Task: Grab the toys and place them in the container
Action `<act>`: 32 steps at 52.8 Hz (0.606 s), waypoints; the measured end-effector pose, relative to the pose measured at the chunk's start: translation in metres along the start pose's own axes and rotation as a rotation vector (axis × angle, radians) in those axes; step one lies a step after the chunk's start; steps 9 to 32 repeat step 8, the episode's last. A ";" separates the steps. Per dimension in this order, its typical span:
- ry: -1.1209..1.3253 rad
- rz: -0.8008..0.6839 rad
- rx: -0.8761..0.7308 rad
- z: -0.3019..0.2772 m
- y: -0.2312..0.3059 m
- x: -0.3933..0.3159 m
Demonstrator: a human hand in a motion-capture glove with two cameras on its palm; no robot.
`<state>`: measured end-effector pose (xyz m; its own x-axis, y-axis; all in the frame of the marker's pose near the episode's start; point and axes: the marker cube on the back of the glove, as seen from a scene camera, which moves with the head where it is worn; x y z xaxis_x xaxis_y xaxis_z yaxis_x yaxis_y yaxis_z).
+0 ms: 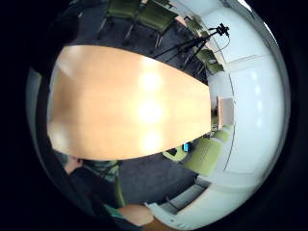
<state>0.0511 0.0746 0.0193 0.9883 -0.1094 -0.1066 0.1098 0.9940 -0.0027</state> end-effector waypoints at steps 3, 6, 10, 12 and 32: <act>-0.009 0.004 0.002 0.007 0.002 0.005; -0.021 0.006 0.004 0.012 0.002 0.010; -0.025 0.006 0.003 0.013 0.002 0.011; -0.025 0.006 0.003 0.013 0.002 0.011; -0.025 0.006 0.003 0.013 0.002 0.011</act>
